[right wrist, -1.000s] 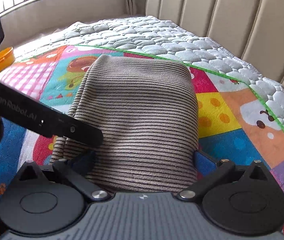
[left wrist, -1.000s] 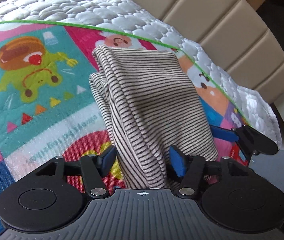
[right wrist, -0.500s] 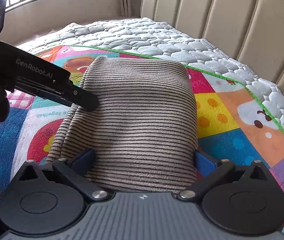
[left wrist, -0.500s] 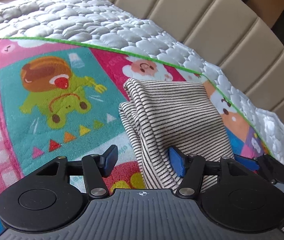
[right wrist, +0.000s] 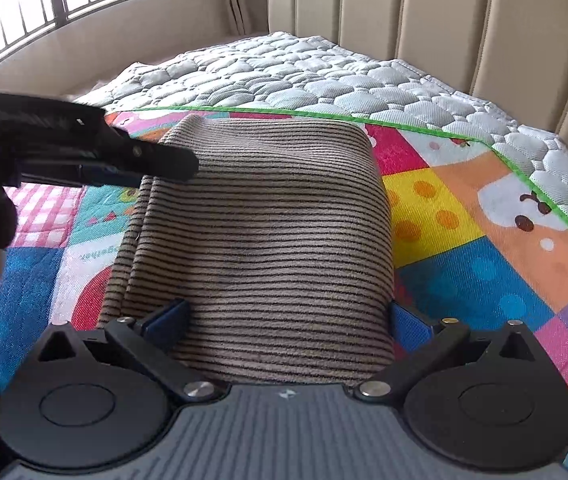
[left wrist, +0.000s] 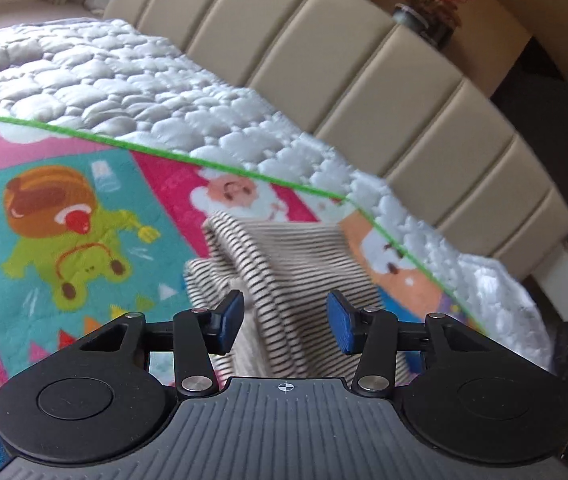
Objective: Fold clothes
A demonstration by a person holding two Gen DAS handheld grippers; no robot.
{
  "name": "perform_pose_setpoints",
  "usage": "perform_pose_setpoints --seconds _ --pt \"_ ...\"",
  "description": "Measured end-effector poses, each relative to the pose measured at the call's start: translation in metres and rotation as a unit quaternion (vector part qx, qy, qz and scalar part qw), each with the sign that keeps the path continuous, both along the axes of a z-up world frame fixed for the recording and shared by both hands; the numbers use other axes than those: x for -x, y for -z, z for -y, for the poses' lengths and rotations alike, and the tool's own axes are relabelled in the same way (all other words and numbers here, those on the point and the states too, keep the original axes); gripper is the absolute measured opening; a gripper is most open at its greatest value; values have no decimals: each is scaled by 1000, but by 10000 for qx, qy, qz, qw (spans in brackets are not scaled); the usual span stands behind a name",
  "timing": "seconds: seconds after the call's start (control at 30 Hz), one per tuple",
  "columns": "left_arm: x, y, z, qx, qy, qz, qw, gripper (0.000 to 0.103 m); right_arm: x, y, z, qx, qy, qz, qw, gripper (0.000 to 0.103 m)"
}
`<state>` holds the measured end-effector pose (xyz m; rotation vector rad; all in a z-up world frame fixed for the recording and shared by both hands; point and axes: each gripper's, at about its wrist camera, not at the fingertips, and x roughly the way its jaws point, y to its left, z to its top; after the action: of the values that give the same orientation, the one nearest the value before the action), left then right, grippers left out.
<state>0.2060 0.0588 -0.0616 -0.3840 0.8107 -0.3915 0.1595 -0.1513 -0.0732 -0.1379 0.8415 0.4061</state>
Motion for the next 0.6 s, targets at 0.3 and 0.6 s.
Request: perform_pose_setpoints --seconds 0.3,0.6 --pt "-3 14 -5 -456 -45 -260 9986 55 -23 -4 41 -1284 692 -875 9854 103" --pt "-8 16 -11 -678 -249 -255 9971 57 -24 -14 59 -2759 442 -1517 9481 103"
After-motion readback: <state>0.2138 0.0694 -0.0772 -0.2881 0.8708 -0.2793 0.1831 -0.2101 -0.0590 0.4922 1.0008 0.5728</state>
